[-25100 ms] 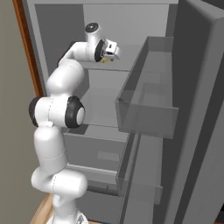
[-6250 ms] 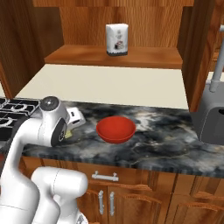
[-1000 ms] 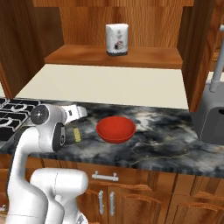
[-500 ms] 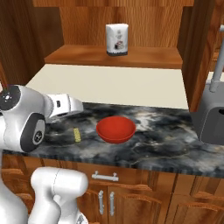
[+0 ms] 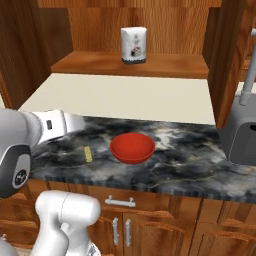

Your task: Pick the egg and butter from the fridge and place them by the bowl for mixing.

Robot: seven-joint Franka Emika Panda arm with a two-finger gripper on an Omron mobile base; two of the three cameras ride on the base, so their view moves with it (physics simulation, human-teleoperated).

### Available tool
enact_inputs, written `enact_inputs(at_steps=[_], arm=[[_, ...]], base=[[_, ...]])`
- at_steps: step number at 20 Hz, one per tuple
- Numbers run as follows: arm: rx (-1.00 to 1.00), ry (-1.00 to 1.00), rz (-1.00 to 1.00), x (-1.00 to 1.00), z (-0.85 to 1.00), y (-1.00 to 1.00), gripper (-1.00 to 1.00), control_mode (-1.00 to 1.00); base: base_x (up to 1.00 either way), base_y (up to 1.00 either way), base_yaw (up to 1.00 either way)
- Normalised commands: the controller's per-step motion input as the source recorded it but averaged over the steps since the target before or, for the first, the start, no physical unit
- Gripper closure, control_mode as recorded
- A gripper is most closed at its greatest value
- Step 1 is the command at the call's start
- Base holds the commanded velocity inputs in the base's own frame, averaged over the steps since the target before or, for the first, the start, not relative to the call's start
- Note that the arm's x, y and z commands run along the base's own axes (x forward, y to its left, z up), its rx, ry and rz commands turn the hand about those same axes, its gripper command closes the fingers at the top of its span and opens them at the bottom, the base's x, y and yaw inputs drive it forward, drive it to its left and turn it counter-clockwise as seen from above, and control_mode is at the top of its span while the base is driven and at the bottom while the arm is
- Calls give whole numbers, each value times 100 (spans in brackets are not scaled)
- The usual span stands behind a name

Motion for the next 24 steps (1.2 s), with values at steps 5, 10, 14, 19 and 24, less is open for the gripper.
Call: enact_inputs(at_steps=[5, 10, 14, 19, 24], arm=[[0, -2, 2, -20, -4, -1, -100, 100], [0, 0, 0, 0, 0, 0, -100, 100], [0, 0, 0, 0, 0, 0, -100, 100], [0, 0, 0, 0, 0, 0, -100, 100], [0, 0, 0, 0, 0, 0, -100, 100]], base=[[-80, -6, 30], [-95, -1, 66], [-43, 1, 89], [-14, 8, 97], [-7, 56, 83]])
